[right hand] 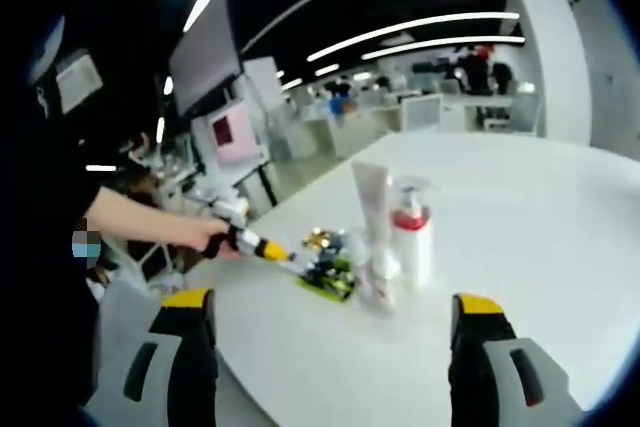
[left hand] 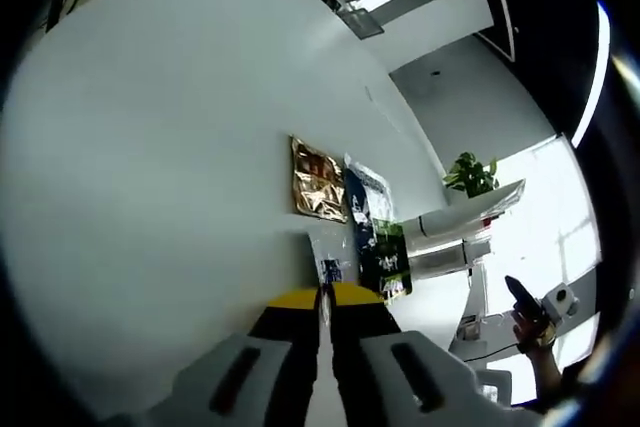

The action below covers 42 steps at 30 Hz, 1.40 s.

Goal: Arrange the skincare products in the storage area until every visible bottle or jar stands upright without overlapping.

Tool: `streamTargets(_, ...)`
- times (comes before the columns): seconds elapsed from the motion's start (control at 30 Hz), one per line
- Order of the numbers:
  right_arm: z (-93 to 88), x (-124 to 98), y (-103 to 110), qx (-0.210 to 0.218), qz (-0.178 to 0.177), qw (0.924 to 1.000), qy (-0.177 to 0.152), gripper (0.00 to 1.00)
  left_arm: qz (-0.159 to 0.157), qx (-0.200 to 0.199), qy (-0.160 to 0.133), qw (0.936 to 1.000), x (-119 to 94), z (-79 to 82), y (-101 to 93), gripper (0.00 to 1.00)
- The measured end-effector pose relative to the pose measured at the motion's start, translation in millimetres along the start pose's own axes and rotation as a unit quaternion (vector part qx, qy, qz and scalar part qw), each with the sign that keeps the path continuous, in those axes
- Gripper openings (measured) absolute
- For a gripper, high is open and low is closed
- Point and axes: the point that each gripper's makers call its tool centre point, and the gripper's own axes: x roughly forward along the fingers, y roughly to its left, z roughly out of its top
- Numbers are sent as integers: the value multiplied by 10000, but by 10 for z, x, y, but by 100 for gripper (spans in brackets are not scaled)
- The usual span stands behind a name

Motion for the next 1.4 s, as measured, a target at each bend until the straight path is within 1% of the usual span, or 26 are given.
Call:
streamTargets(0.1,3,5,0,-16,11,10000,8,96,6,19,-14,10000,2,31,6,0)
streamTargets(0.2,7,10,-8,0,18,10000,9,96,41,158,6,9999,2,57,4,1)
streamTargets(0.47,-10,23,-10,29,36,10000,36,96,47,696,345,9970,13,29,-32,0)
streamTargets(0.7,-23,24,-10,42,33,10000,41,96,70,971,561,9937,28,37,-44,0)
streamTargets(0.87,-28,23,-18,72,24,10000,22,96,44,1038,633,9926,24,68,-52,0)
streamTargets(0.93,-33,24,-19,79,26,10000,23,95,96,1152,721,9907,14,67,-38,1)
streamTargets(0.97,-37,25,-21,84,26,10000,25,95,172,1276,790,9885,3,59,-19,2)
streamTargets(1.0,-39,25,-23,91,29,10000,26,95,228,1316,841,9875,-5,51,-2,2)
streamTargets(1.07,-38,25,-26,101,28,9999,17,95,260,1323,885,9869,-14,39,7,3)
streamTargets(1.27,-41,26,-30,117,40,9999,10,95,293,1292,817,9878,-36,45,-22,7)
streamTargets(1.4,-36,27,-28,116,46,9999,4,95,343,1274,807,9880,-37,55,-4,9)
